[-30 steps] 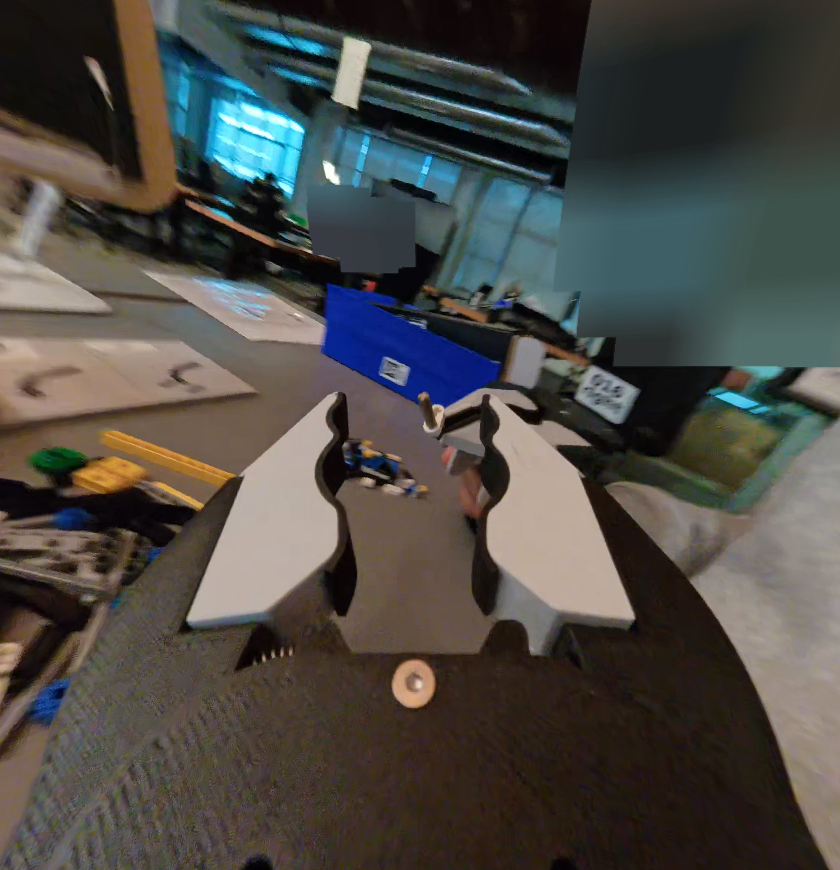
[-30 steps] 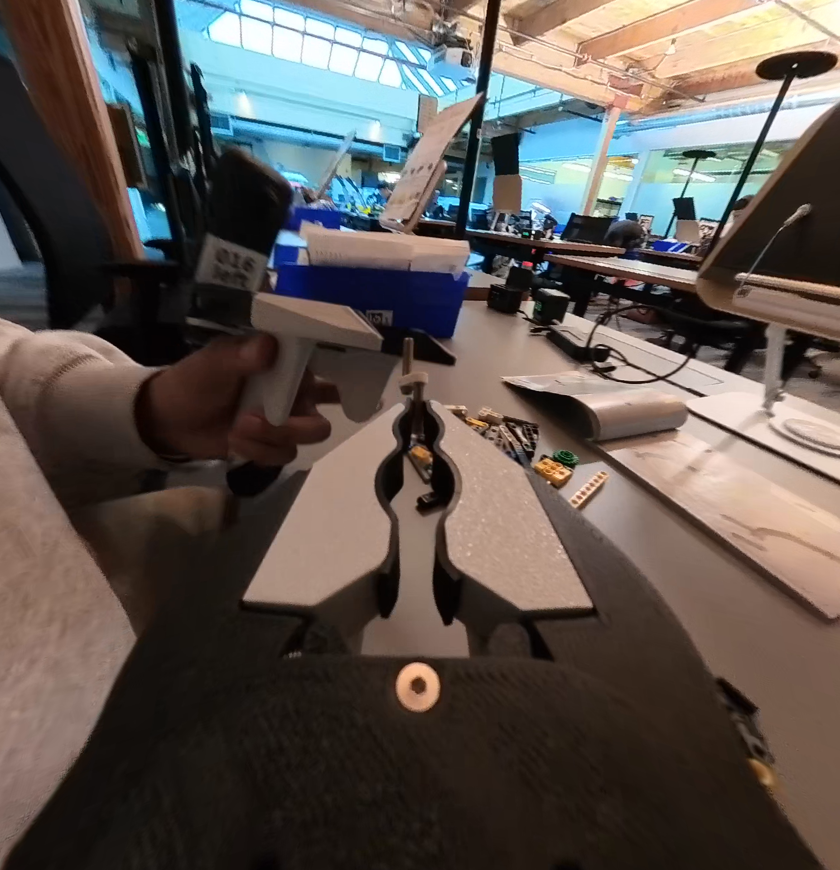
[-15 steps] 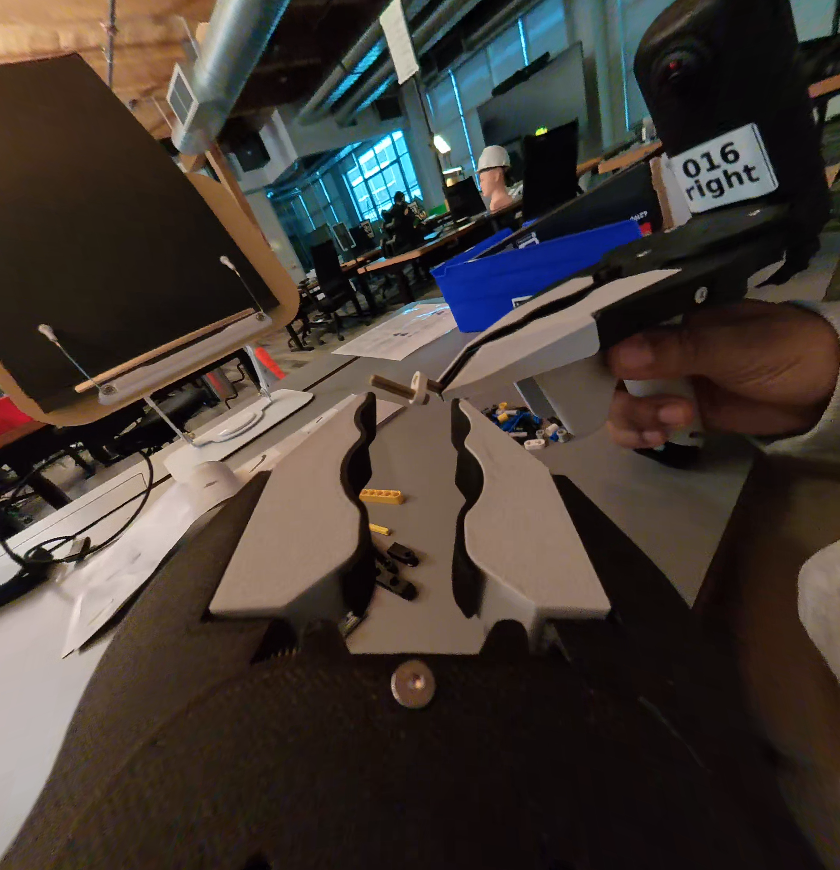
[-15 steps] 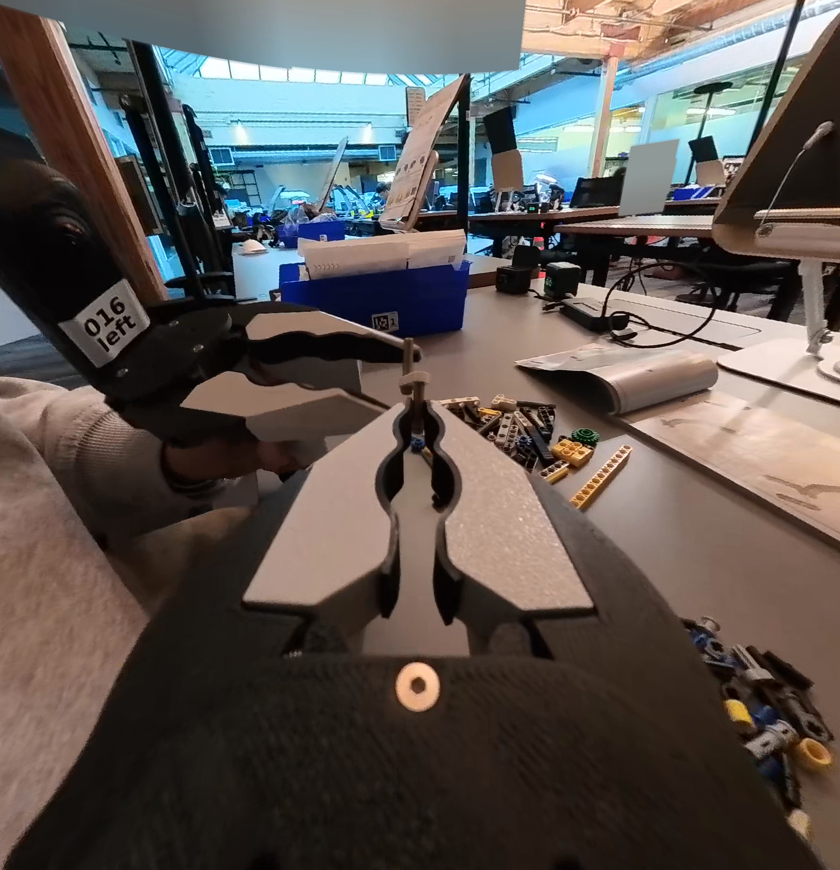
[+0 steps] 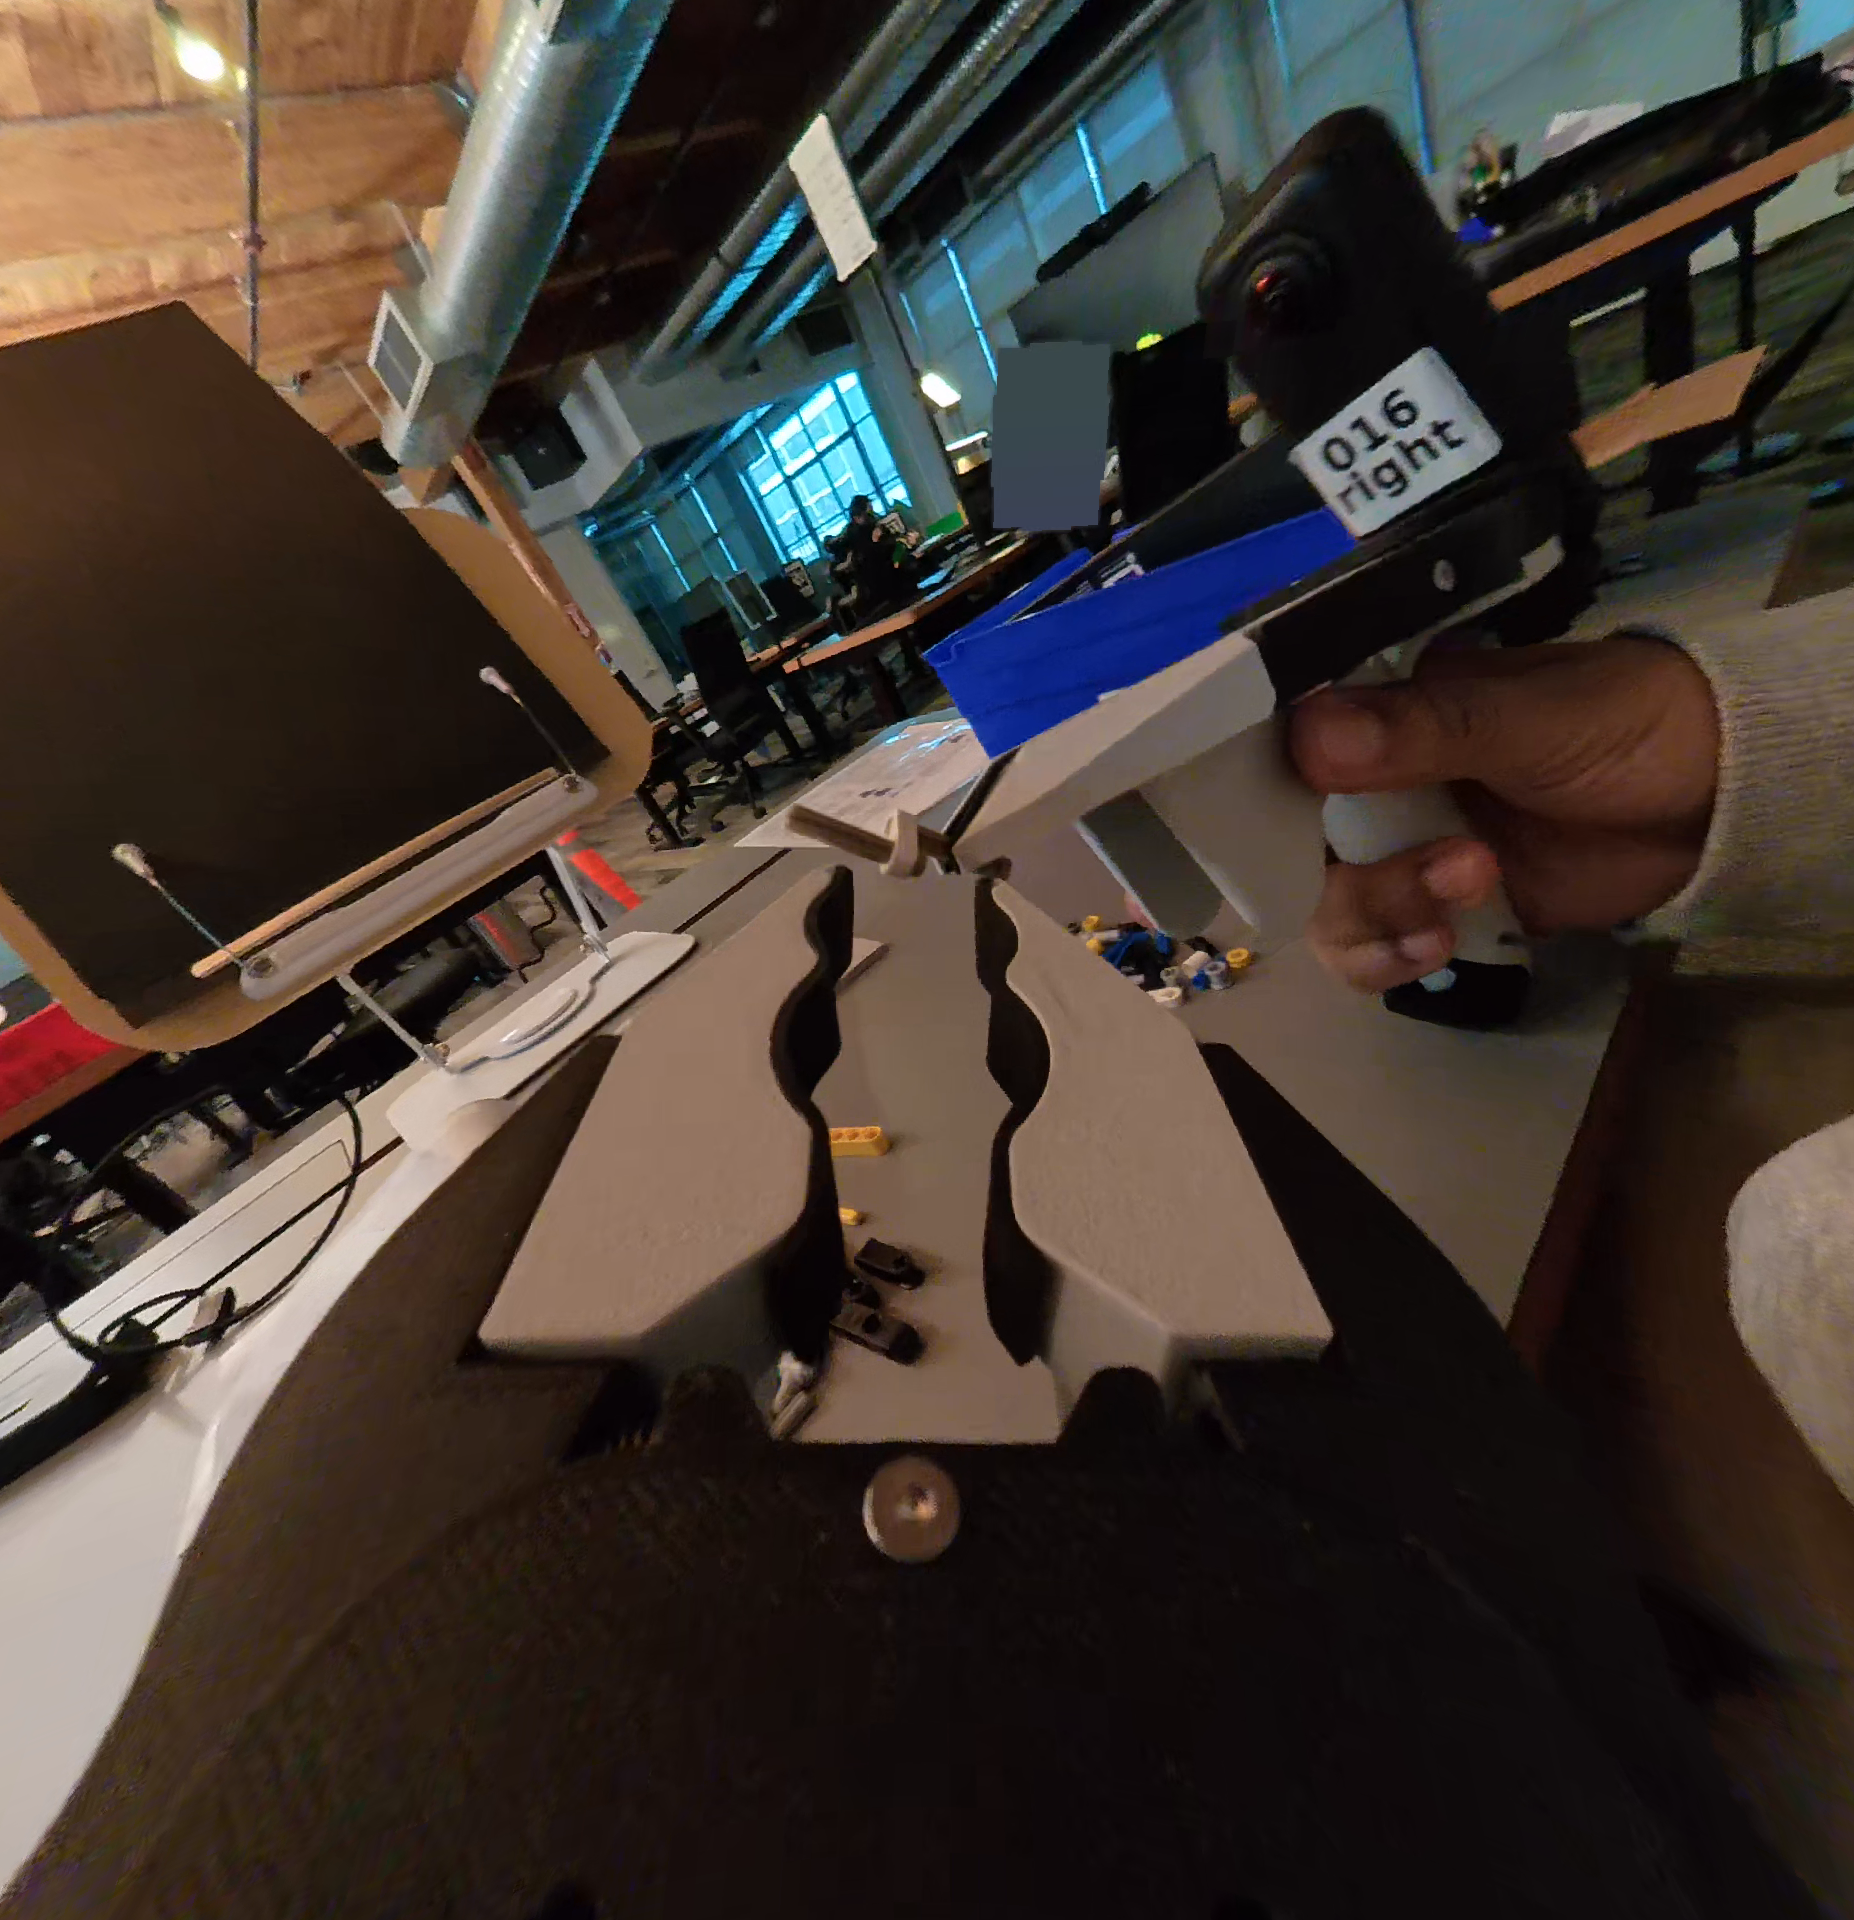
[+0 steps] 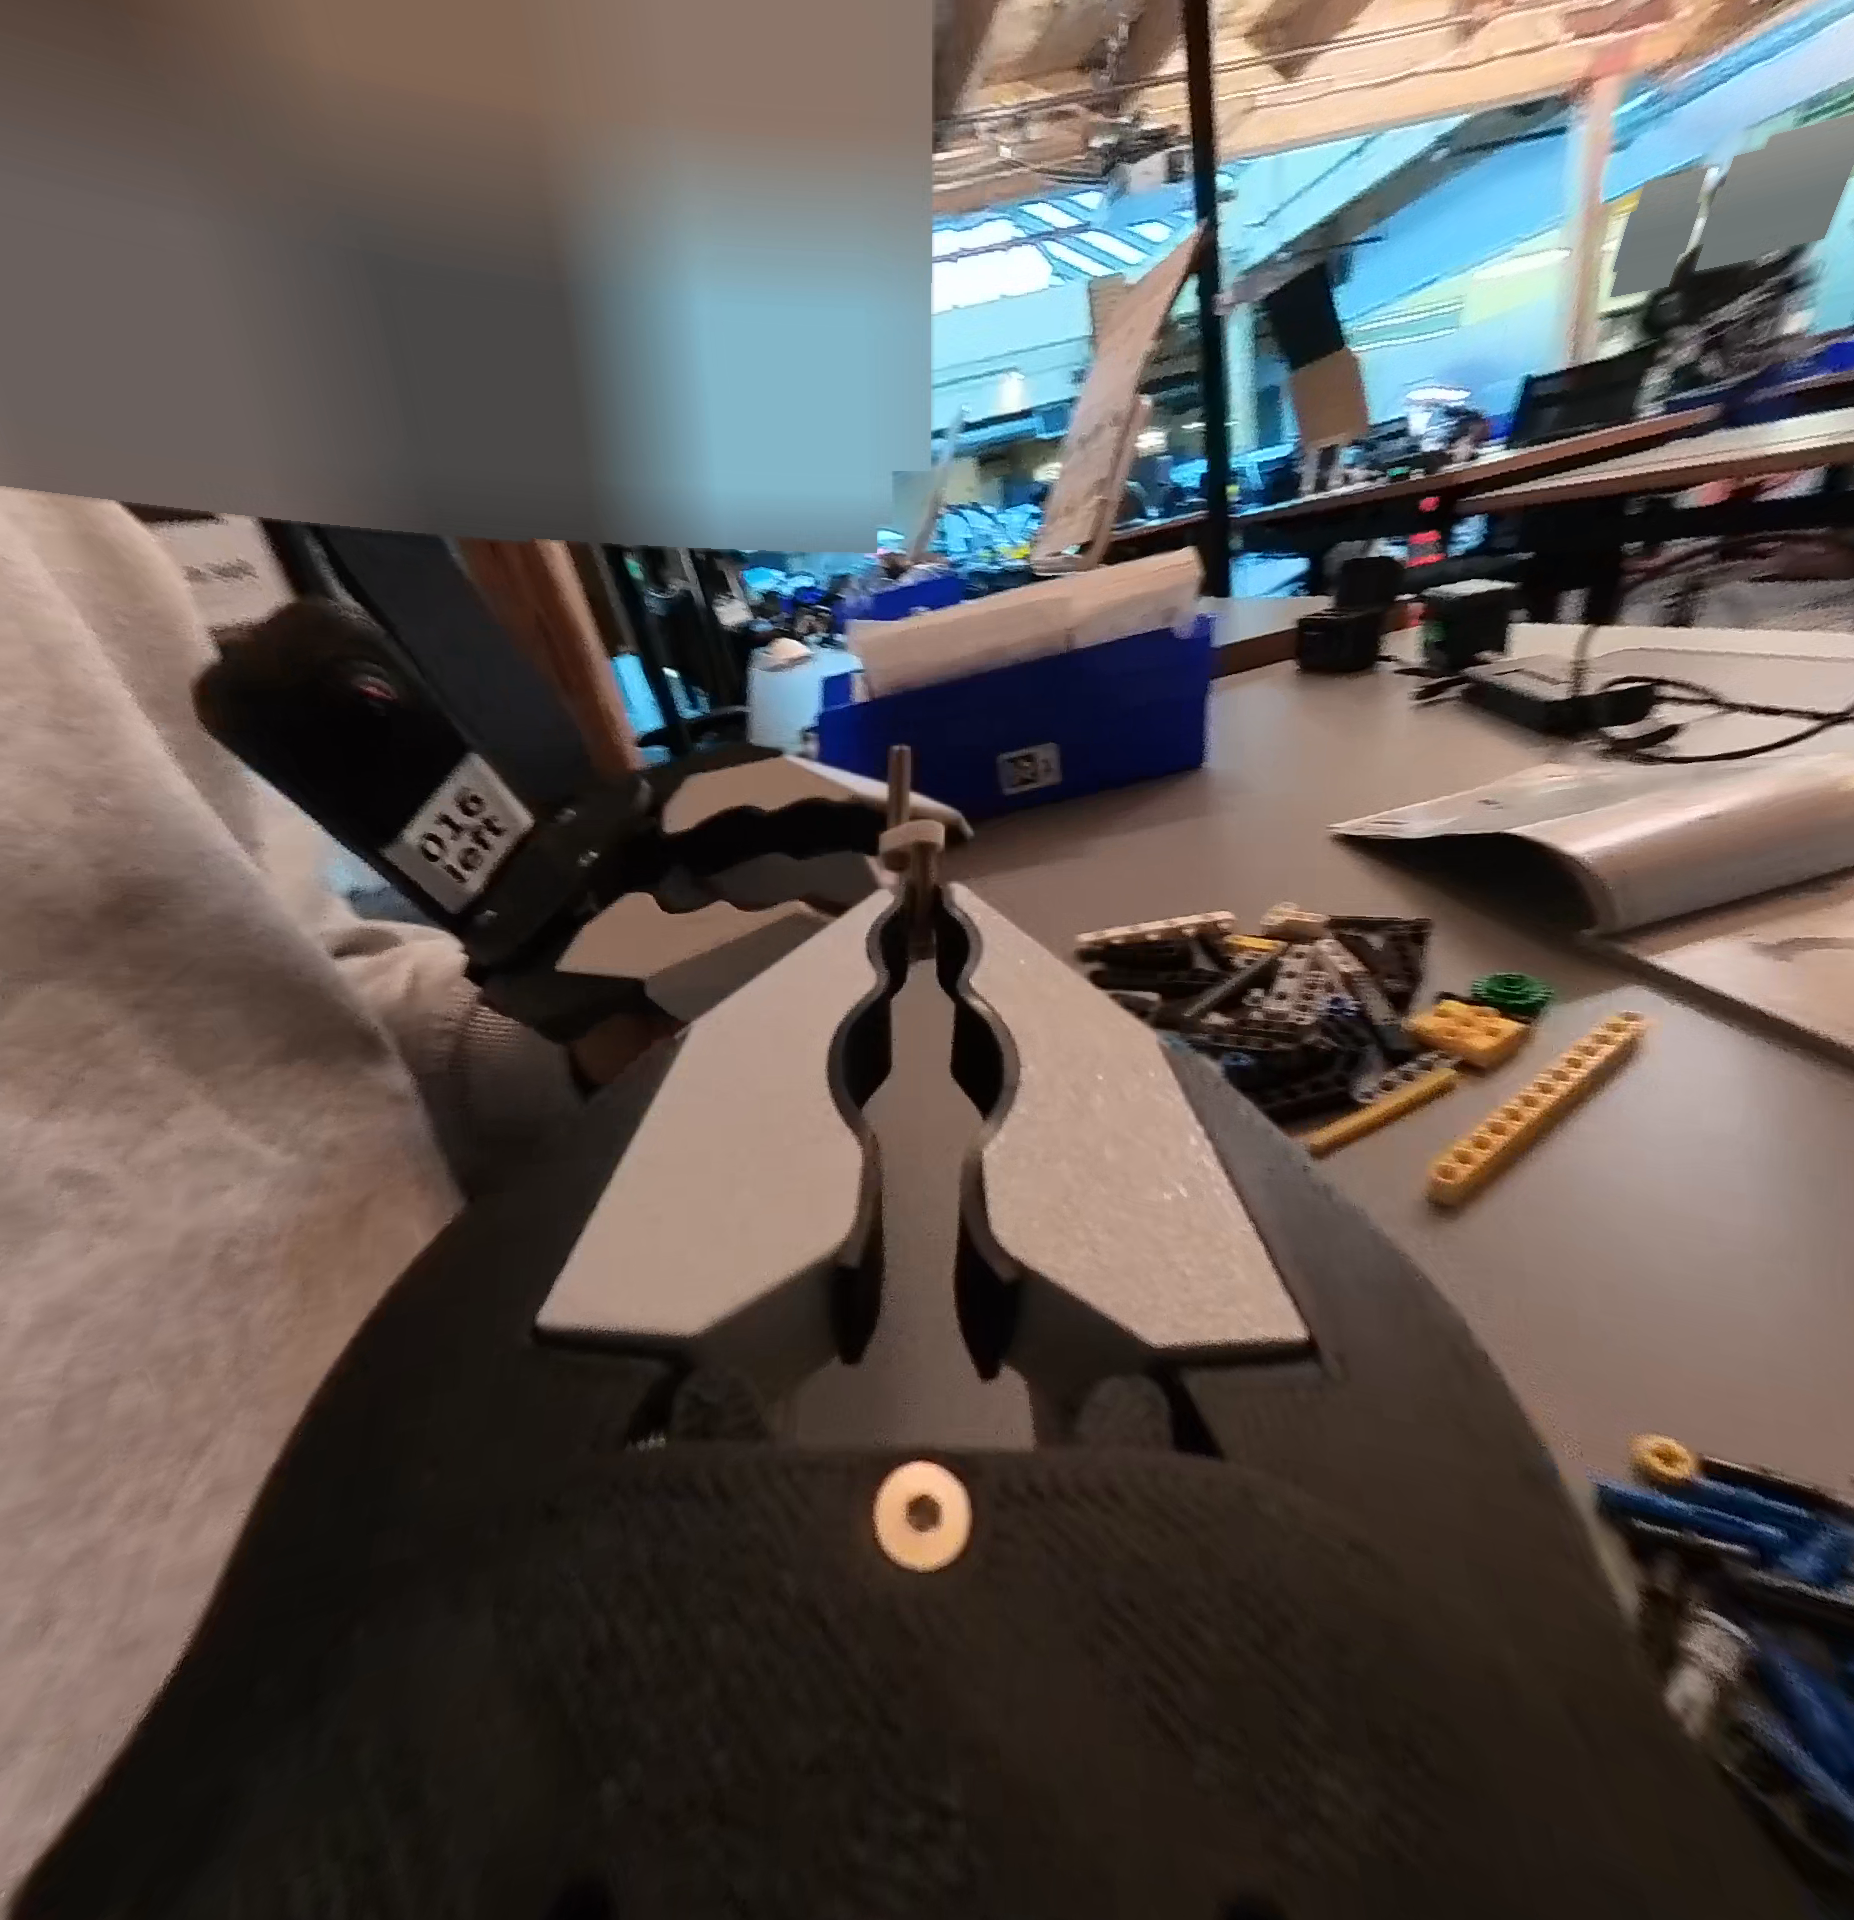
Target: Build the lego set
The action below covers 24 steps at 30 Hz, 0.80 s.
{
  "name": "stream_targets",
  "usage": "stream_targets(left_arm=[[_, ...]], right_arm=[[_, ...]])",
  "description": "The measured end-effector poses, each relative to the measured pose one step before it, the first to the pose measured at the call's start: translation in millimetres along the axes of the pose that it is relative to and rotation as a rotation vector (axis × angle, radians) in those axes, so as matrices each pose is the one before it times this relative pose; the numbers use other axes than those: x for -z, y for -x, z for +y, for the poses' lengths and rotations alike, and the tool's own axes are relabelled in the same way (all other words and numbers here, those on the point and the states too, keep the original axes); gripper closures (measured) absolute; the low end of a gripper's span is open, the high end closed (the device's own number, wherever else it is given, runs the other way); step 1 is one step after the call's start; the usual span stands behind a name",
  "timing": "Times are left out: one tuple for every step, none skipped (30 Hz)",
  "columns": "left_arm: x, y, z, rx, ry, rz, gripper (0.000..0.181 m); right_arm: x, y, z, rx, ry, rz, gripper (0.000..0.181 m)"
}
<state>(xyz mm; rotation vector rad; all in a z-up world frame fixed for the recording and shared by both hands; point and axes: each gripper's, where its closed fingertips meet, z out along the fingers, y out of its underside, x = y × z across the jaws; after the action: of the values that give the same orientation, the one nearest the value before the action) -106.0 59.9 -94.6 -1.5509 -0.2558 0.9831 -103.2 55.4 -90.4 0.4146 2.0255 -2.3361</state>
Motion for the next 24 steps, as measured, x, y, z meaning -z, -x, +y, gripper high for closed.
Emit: stream_targets(left_arm=[[-0.30,-2.51,-0.61,0.0041,-0.0024,0.0101,0.160],[0.05,-1.88,-1.07,0.0046,-0.0052,0.0066,0.160],[0.08,-1.14,-1.18,0.0055,-0.0043,0.0039,0.160],[0.14,-0.54,-1.14,0.0072,-0.0044,0.0014,0.160],[0.24,-0.60,-0.98,0.0085,-0.0042,0.0034,0.160],[0.07,-0.33,-0.48,0.0081,-0.0029,0.0029,0.160],[0.19,0.46,-0.26,0.0063,-0.0025,-0.0007,0.160],[0.09,0.70,0.05,0.0055,-0.0010,-0.0007,0.160],[0.06,0.73,0.25,0.0068,0.0006,-0.0003,0.160],[0.28,1.10,-0.32,0.0087,-0.0022,-0.0025,0.160],[0.41,1.11,-0.65,0.0086,-0.0043,-0.0025,0.160],[0.31,1.11,-0.63,0.0084,-0.0035,-0.0021,0.160],[0.32,1.03,-0.42,0.0078,-0.0024,-0.0020,0.160],[0.58,1.35,-0.95,0.0030,-0.0058,-0.0056,0.160],[0.98,1.73,-1.82,-0.0043,-0.0113,-0.0106,0.163],[1.01,1.99,-2.07,-0.0065,-0.0116,-0.0124,0.165],[0.62,1.25,-1.29,-0.0023,-0.0071,-0.0082,0.166],[0.08,0.36,-0.24,0.0028,-0.0017,-0.0013,0.166],[-0.17,0.05,0.21,0.0049,0.0007,0.0007,0.166],[-0.11,0.06,0.15,0.0037,0.0005,0.0008,0.166],[0.08,0.36,-0.12,0.0017,-0.0008,-0.0013,0.166],[0.18,0.50,-0.32,0.0003,-0.0025,-0.0022,0.166],[-0.02,0.23,-0.20,0.0025,-0.0009,0.0000,0.166],[-0.09,-0.11,0.36,0.0049,0.0018,0.0018,0.166]], right_arm=[[0.80,2.71,-0.94,-0.0278,-0.0085,-0.0329,0.180],[0.74,2.09,-1.40,-0.0187,-0.0109,-0.0246,0.180],[0.60,1.43,-1.81,-0.0074,-0.0141,-0.0150,0.180],[0.31,1.73,-2.11,0.0025,-0.0154,-0.0112,0.180],[0.03,2.25,-2.36,0.0117,-0.0154,-0.0099,0.180],[-0.04,2.22,-2.16,0.0208,-0.0143,-0.0068,0.180],[-0.08,1.65,-1.69,0.0246,-0.0109,-0.0001,0.180],[-0.26,1.72,-1.24,0.0217,-0.0076,-0.0005,0.180],[-0.28,1.49,-0.99,0.0130,-0.0051,-0.0023,0.180],[-0.44,0.72,-0.42,0.0041,-0.0023,-0.0011,0.180],[-0.32,1.01,-0.45,0.0001,-0.0037,-0.0051,0.180],[-0.18,0.68,-0.26,-0.0008,-0.0032,-0.0047,0.180],[-0.05,0.53,-0.50,0.0005,-0.0040,-0.0035,0.180],[0.23,0.40,-1.16,0.0025,-0.0067,-0.0007,0.180],[0.35,-0.32,-1.42,0.0038,-0.0075,0.0045,0.180],[0.51,-0.20,-1.54,0.0043,-0.0079,0.0032,0.180],[0.57,0.18,-1.38,0.0019,-0.0065,-0.0005,0.180],[0.47,-0.08,-1.07,-0.0009,-0.0050,0.0000,0.180],[0.50,-0.22,-0.95,-0.0001,-0.0054,0.0004,0.180],[0.44,-0.25,-1.10,-0.0009,-0.0057,0.0004,0.180],[0.28,-0.20,-0.51,-0.0021,-0.0023,0.0001,0.180],[0.13,0.05,-0.43,0.0000,-0.0017,-0.0004,0.180],[0.27,0.08,-0.41,0.0022,-0.0016,0.0003,0.180],[0.10,-0.07,-0.08,0.0021,0.0001,0.0016,0.180]])
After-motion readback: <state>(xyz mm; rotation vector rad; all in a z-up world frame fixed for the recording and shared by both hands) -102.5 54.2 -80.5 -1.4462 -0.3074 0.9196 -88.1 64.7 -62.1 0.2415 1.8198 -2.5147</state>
